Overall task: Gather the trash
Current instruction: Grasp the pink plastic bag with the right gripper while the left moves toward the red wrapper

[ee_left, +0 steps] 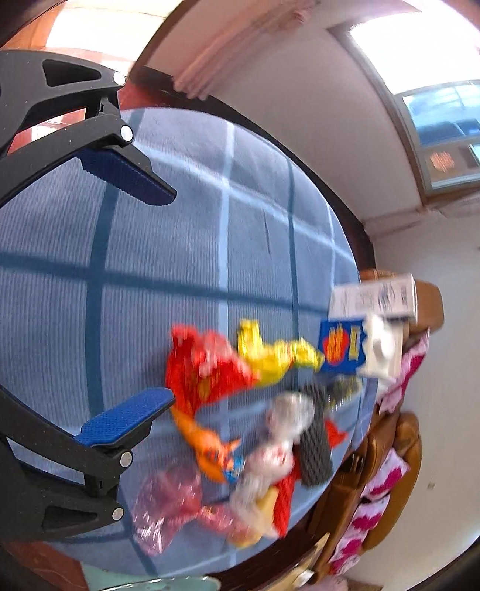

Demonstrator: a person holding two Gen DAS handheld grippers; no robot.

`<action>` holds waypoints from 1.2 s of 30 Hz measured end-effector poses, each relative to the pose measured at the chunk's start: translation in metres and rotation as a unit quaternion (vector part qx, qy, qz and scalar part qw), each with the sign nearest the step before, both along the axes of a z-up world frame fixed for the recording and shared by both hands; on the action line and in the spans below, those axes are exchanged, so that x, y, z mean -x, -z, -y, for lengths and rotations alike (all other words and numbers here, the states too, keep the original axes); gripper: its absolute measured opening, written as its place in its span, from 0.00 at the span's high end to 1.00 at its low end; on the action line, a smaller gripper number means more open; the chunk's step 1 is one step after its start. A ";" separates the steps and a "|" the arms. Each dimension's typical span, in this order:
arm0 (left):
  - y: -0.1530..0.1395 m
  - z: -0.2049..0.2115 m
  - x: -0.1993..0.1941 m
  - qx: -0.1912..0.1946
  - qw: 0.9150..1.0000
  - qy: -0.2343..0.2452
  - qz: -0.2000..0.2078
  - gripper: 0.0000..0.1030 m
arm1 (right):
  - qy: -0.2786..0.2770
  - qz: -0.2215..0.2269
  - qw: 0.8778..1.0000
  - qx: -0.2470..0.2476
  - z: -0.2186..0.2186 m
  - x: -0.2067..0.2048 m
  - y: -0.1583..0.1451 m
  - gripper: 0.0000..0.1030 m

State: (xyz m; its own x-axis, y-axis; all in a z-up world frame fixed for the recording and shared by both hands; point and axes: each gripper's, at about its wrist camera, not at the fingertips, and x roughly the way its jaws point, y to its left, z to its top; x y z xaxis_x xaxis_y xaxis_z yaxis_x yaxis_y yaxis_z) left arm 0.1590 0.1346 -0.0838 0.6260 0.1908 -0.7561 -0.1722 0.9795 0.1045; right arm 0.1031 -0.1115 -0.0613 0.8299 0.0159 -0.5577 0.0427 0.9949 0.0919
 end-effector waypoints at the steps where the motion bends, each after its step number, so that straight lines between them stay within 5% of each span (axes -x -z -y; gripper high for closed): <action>1: 0.000 -0.004 -0.001 -0.001 1.000 -0.005 0.000 0.06 | -0.005 -0.003 1.000 -0.001 -0.003 -0.003 0.001 0.18; 8: 0.003 -0.026 -0.004 -0.001 1.000 -0.024 -0.002 0.06 | -0.043 -0.036 0.998 -0.025 -0.029 -0.028 0.009 0.19; 16: 0.000 -0.026 -0.007 0.001 1.000 -0.001 0.010 0.06 | -0.068 -0.117 0.988 -0.075 -0.048 -0.064 0.039 0.36; 19: -0.001 -0.021 -0.009 0.000 1.000 0.016 0.016 0.06 | -0.081 -0.138 0.983 -0.086 -0.052 -0.067 0.047 0.50; 21: -0.001 -0.018 -0.011 -0.002 1.000 0.024 0.018 0.06 | -0.089 -0.141 0.982 -0.087 -0.053 -0.067 0.048 0.73; 23: -0.001 -0.015 -0.013 -0.002 0.999 0.030 0.019 0.06 | -0.098 -0.140 0.981 -0.091 -0.052 -0.066 0.046 0.86; 36: 0.006 0.017 -0.040 0.027 0.997 0.072 0.005 0.07 | -0.055 -0.047 0.997 -0.024 -0.015 -0.020 0.005 0.91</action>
State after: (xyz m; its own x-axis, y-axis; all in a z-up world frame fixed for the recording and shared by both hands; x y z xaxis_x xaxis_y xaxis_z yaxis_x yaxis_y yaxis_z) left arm 0.1987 0.1179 -0.0896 0.6511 0.0572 -0.7568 -0.0300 0.9983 0.0496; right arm 0.1236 -0.0968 -0.0665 0.7656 0.1328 -0.6295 -0.0554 0.9884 0.1411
